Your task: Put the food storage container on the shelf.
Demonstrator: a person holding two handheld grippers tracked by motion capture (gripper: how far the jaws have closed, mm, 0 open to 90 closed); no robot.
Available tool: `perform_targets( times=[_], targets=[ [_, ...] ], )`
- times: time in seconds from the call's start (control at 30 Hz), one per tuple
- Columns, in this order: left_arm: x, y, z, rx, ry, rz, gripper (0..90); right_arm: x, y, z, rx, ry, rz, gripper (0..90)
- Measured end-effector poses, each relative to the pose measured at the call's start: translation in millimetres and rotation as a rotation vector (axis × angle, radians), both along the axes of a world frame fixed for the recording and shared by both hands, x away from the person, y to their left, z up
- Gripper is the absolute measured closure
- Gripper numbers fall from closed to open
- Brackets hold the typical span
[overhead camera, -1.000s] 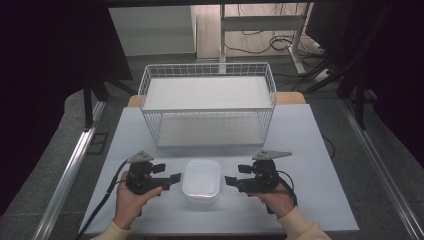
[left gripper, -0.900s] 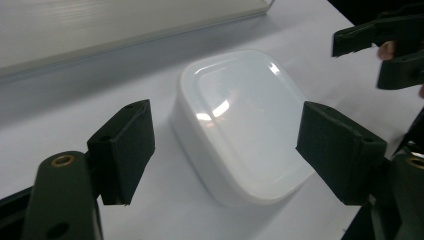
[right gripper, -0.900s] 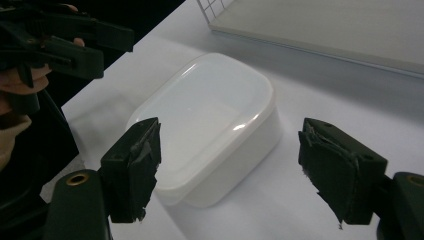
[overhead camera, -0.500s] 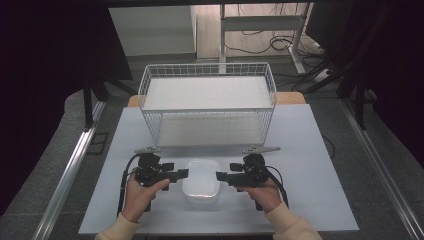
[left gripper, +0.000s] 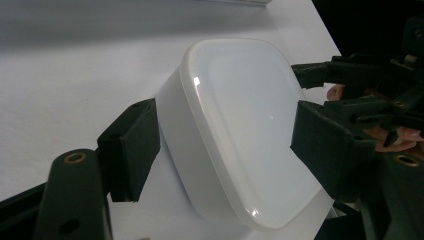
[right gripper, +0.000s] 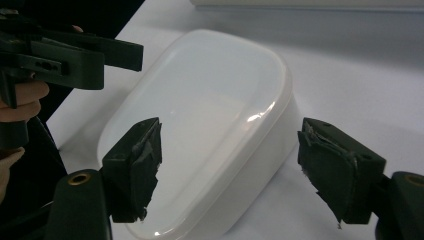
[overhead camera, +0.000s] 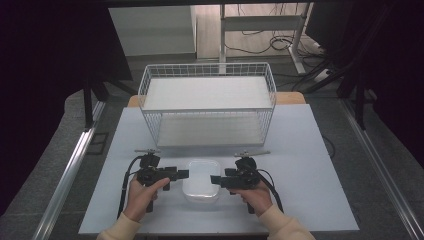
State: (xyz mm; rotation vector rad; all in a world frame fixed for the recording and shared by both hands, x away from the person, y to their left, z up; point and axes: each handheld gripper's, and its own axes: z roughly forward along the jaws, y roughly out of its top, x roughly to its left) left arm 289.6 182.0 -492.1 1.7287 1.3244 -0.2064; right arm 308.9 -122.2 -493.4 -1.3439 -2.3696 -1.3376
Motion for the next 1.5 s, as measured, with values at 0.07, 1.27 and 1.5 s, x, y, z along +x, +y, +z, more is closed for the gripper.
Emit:
perform_targets(
  times=[0.07, 1.27, 1.5],
  targets=[
    [1.2, -0.3, -3.1, -0.014, 0.014, -0.003, 28.1, -0.2, 1.1, -2.0, 0.003, 0.013, -0.002, 27.1],
    [-17.6, 3.8, -0.6, -0.108, -0.008, 0.011, 78.7, -18.6, -18.7, 4.3, 0.159, 0.077, -0.063, 77.8],
    [-22.6, 1.2, 5.3, -0.079, -0.047, 0.002, 79.0, -20.6, -19.4, 8.4, 0.143, 0.039, -0.054, 78.9]
  ],
)
